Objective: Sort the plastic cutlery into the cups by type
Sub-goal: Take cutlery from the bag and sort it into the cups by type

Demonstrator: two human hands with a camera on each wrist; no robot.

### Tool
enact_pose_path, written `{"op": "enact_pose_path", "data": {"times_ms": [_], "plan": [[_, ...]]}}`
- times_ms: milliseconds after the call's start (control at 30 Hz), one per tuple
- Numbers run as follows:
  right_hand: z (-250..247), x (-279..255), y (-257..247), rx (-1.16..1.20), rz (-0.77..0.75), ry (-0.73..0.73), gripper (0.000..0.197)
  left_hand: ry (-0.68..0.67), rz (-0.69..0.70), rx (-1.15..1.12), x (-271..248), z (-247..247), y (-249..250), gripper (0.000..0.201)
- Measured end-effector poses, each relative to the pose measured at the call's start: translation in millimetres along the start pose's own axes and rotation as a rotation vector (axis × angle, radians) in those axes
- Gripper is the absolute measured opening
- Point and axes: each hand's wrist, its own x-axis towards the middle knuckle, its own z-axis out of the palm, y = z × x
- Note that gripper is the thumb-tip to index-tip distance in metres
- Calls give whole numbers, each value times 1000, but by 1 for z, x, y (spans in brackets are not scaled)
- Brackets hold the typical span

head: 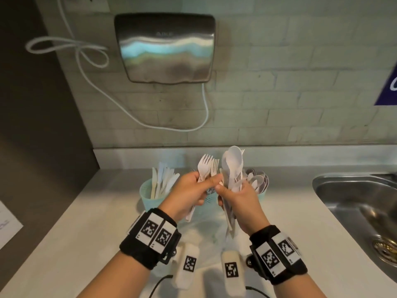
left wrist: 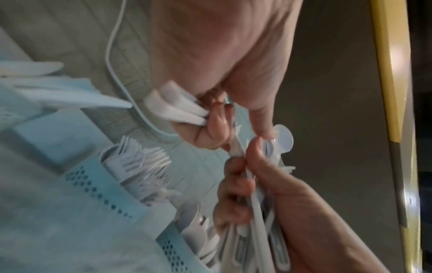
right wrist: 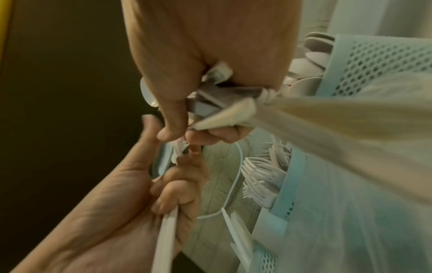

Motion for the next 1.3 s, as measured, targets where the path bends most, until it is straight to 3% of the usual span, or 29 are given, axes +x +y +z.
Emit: {"op": "enact_pose_path", "data": {"times_ms": [200, 367, 500, 633, 733, 833, 1000, 1067, 1167, 1300], "plan": [[8, 0, 2, -145, -54, -24, 21, 109, -28, -143, 5, -5, -7, 17], [12, -4, 4, -318, -60, 26, 21, 301, 125, -220, 8, -9, -4, 17], [10, -4, 6, -405, -68, 22, 26, 405, 232, -230, 12, -12, 1, 30], [5, -7, 5, -186, 59, -148, 18, 249, 229, -323, 15, -16, 4, 30], [3, -11, -1, 121, 206, -328, 19, 57, 133, -220, 10, -12, 1, 37], [3, -12, -4, 228, 258, -451, 8, -62, 50, -134, 4, -7, -1, 32], [-3, -11, -1, 402, 320, -561, 23, -203, 50, -173, 2, -7, -2, 30], [-4, -11, 3, 451, 327, -603, 35, -213, 67, -160, 2, -7, -3, 41], [-4, -10, 6, 461, 322, -618, 42, -115, 68, -117, 2, -4, -5, 65], [-3, -8, 4, 374, 254, -649, 21, -9, 95, -89, 3, -2, -8, 68]]}}
